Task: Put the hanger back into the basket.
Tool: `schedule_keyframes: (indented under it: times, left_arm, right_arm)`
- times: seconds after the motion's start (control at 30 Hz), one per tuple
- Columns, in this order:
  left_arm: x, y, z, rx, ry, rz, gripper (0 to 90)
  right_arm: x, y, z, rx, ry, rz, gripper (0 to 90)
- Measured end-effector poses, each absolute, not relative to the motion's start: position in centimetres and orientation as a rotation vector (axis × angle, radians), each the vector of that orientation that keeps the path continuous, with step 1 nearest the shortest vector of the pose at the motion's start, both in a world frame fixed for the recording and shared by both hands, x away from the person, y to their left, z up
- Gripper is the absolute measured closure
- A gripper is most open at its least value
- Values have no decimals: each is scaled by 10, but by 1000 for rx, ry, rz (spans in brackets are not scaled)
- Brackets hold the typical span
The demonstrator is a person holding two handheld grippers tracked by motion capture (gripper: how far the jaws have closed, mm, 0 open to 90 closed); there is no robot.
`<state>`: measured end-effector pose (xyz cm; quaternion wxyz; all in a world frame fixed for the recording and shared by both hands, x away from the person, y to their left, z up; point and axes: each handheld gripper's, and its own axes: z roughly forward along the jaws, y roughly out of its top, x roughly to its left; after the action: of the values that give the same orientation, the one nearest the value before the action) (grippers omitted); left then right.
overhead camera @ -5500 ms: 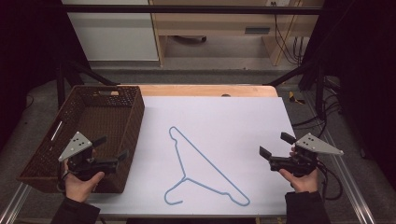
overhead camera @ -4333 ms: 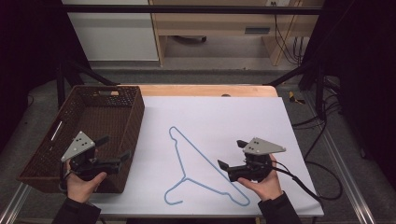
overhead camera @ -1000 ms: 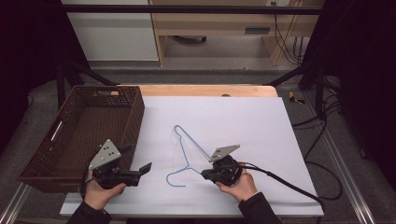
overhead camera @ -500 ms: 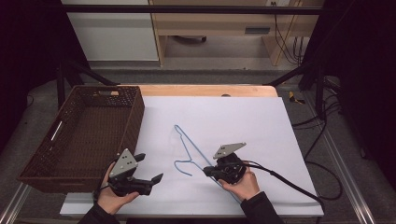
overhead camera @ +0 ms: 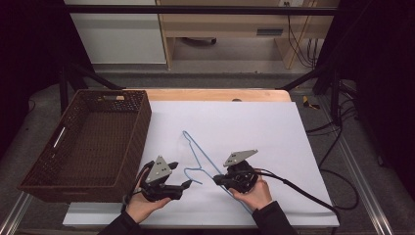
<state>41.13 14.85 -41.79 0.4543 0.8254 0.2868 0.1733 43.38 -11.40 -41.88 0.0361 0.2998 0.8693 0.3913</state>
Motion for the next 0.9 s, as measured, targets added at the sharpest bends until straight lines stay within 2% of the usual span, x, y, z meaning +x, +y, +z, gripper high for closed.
schedule_keyframes:
  times: [0.2, 0.3, 0.33, 0.67, 0.7, 0.83, 0.9]
  left_arm:
    - [417, 135, -421, 2022, 682, 415, 421]
    - [419, 131, -421, 2002, 677, 395, 537]
    - [419, 131, -422, 1996, 678, 390, 537]
    - [422, 130, -423, 1969, 679, 353, 735]
    - [422, 129, -424, 1969, 681, 351, 777]
    - [422, 129, -425, 1961, 692, 340, 839]
    - [421, 128, -425, 1967, 691, 352, 843]
  right_arm:
    - [433, -114, -418, 928, 2669, 1196, 875]
    - [434, -115, -419, 921, 2673, 1196, 875]
    - [434, -115, -419, 921, 2673, 1196, 875]
    - [433, -114, -420, 919, 2675, 1196, 874]
    - [433, -113, -420, 924, 2674, 1198, 874]
    - [433, -114, -420, 920, 2677, 1190, 874]
    - [433, -113, -420, 912, 2675, 1189, 873]
